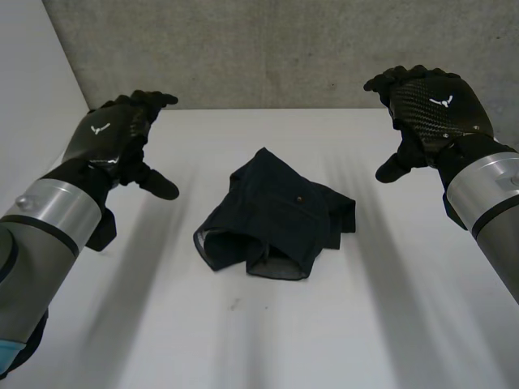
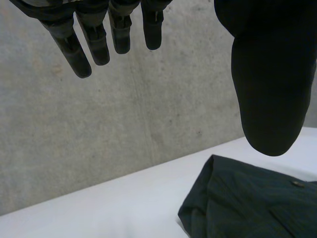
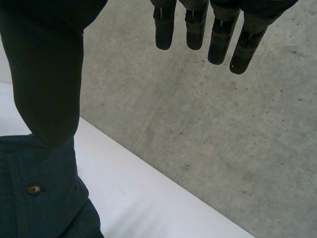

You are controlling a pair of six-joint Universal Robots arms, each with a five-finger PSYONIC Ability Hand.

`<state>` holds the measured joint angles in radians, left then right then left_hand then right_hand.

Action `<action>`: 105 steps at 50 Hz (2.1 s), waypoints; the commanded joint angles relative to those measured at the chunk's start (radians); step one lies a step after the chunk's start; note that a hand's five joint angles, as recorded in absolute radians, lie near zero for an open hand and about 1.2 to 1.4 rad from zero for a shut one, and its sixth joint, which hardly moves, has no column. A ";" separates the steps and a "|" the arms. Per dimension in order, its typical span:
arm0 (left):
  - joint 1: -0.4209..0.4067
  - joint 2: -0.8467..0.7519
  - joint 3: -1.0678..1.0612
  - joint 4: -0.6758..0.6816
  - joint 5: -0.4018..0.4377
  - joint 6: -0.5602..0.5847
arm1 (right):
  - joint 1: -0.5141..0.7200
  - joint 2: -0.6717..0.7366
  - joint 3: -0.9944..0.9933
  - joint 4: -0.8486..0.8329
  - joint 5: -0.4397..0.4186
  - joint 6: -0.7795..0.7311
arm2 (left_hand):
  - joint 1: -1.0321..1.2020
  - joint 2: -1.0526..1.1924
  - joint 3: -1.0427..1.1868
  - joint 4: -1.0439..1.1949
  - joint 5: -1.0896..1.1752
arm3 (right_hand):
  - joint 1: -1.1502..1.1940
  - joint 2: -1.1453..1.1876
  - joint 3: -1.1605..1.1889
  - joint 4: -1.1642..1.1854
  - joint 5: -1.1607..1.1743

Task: Fold the shorts.

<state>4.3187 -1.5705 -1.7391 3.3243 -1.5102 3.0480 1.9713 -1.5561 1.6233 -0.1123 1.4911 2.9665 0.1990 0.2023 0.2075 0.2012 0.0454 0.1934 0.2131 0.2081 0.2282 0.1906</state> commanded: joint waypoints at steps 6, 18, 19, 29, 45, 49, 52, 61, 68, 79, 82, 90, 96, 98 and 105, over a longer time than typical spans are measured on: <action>-0.014 -0.252 0.039 0.076 0.001 0.012 | -0.003 0.005 0.001 0.000 0.001 -0.001 | 0.009 0.005 0.000 0.006 -0.012 | -0.019 -0.039 -0.034 -0.054 -0.191; -0.057 -0.548 0.214 0.083 0.082 0.005 | -0.017 -0.005 0.110 -0.044 0.000 -0.044 | 0.135 0.131 0.126 0.133 0.114 | -0.019 -0.039 -0.034 -0.054 -0.191; -0.057 -0.559 0.222 0.083 0.093 0.003 | -0.017 -0.006 0.119 -0.053 0.001 -0.050 | 0.155 0.152 0.147 0.153 0.134 | -0.019 -0.039 -0.034 -0.054 -0.191; -0.053 -0.648 0.305 0.083 0.093 0.012 | -0.012 -0.009 0.171 -0.115 0.003 -0.109 | 0.566 0.563 0.557 0.564 0.545 | -0.019 -0.039 -0.034 -0.054 -0.191; 0.052 -0.443 0.371 0.090 -0.171 0.103 | -0.003 -0.006 0.173 -0.115 0.003 -0.110 | 1.197 1.194 1.189 1.195 1.176 | -0.019 -0.039 -0.034 -0.054 -0.191; 0.015 -0.343 0.426 0.145 -0.159 0.107 | -0.003 -0.002 0.171 -0.115 0.003 -0.110 | 1.197 1.194 1.189 1.195 1.176 | -0.019 -0.039 -0.034 -0.054 -0.191; -0.028 -0.319 0.453 0.176 -0.137 0.109 | -0.006 0.001 0.170 -0.116 0.003 -0.110 | 1.197 1.194 1.189 1.195 1.176 | -0.019 -0.039 -0.034 -0.054 -0.191; -0.301 -0.534 0.569 0.198 0.045 0.120 | -0.038 -0.005 0.156 -0.116 0.032 -0.101 | 1.197 1.194 1.189 1.195 1.176 | -0.019 -0.039 -0.034 -0.054 -0.191; -0.401 -0.703 0.572 0.196 0.084 0.176 | -0.075 -0.022 0.153 -0.115 0.057 -0.103 | 0.279 0.276 0.271 0.277 0.258 | -0.019 -0.039 -0.034 -0.054 -0.191; -0.413 -0.634 0.530 0.193 0.058 0.410 | -0.092 -0.024 0.141 -0.103 0.043 -0.107 | -0.021 -0.024 -0.029 -0.023 -0.042 | -0.019 -0.039 -0.034 -0.054 -0.191; -0.399 -0.553 0.492 0.195 0.041 0.410 | -0.086 -0.024 0.139 -0.098 0.041 -0.109 | -0.018 -0.021 -0.026 -0.020 -0.039 | -0.019 -0.039 -0.034 -0.054 -0.191; -0.324 -0.364 0.356 0.196 -0.010 0.407 | -0.071 -0.021 0.156 -0.015 -0.099 -0.129 | -0.006 -0.009 -0.015 -0.008 -0.027 | -0.019 -0.039 -0.034 -0.054 -0.191; -0.263 -0.310 0.270 0.188 -0.031 0.405 | 0.012 0.020 0.217 0.006 -0.264 -0.237 | -0.003 -0.006 -0.012 -0.005 -0.024 | -0.019 -0.039 -0.034 -0.054 -0.191; -0.235 -0.301 0.228 0.188 -0.039 0.403 | 0.049 0.082 0.244 -0.038 -0.264 -0.309 | 0.000 -0.003 -0.009 -0.002 -0.021 | -0.019 -0.039 -0.034 -0.054 -0.191; -0.152 -0.301 0.124 0.201 -0.033 0.400 | 0.167 0.309 0.250 -0.204 -0.178 -0.563 | 0.003 -0.001 -0.006 0.001 -0.018 | 0.114 0.094 0.099 0.079 -0.058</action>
<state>4.0985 -1.8702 -1.5359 3.5160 -1.5446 3.4516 2.0545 -1.4149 1.8641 -0.1943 1.2493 2.5967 0.2026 0.2049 0.2132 0.2073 0.0443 0.1934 0.2132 0.2080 0.2282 0.1906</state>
